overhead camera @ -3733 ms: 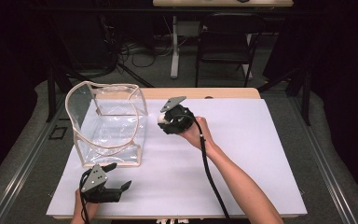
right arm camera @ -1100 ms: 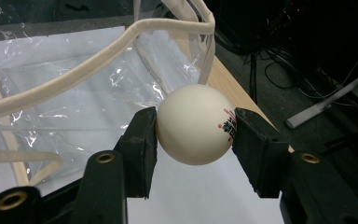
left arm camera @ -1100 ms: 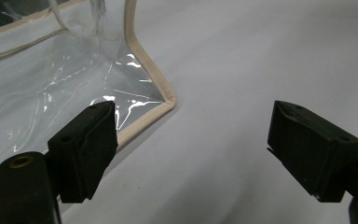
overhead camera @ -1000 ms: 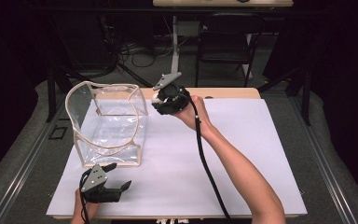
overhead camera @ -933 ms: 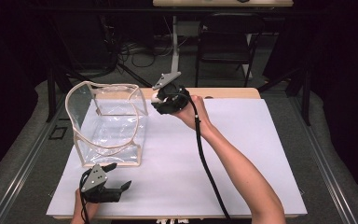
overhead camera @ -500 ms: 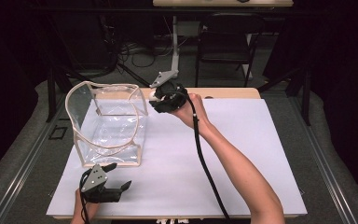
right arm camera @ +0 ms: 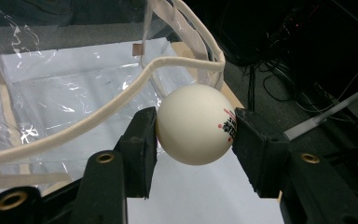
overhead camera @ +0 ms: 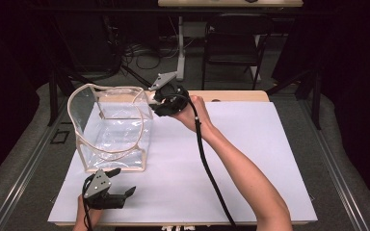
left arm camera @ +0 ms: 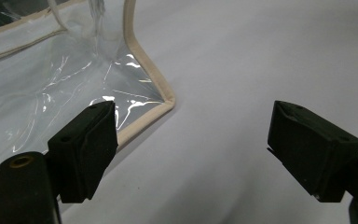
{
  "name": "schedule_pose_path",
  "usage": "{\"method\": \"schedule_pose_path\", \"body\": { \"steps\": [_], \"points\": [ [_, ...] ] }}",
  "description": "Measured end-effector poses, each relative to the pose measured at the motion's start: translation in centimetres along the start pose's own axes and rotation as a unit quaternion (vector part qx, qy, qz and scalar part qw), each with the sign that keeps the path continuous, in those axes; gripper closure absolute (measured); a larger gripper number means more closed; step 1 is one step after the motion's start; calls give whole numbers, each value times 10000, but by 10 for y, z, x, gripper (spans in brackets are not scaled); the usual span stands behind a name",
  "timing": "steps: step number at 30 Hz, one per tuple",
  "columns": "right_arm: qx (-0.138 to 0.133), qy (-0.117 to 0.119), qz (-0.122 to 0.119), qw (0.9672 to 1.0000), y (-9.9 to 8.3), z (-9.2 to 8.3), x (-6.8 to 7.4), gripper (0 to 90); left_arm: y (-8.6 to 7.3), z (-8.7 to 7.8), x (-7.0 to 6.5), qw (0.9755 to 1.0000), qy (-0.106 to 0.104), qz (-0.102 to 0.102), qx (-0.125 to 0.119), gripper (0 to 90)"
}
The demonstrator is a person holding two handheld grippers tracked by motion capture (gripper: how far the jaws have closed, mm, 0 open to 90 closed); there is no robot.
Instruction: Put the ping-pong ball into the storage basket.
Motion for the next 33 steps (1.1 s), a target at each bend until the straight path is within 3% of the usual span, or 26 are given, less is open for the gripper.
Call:
{"method": "schedule_pose_path", "body": {
  "steps": [33],
  "points": [
    [-82,98,-189,9997,25,8,13,505,0,0,0,10000,2,-3,-8,163]
  ]
}}
Point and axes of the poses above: each handheld gripper's, and its own axes: z roughly forward along the jaws, y roughly out of its top, x roughly to its left, the point moved 4 cm from there along z, roughly forward along the jaws, and after that the axes turned 1 degree about -x, right-handed, at the moved point
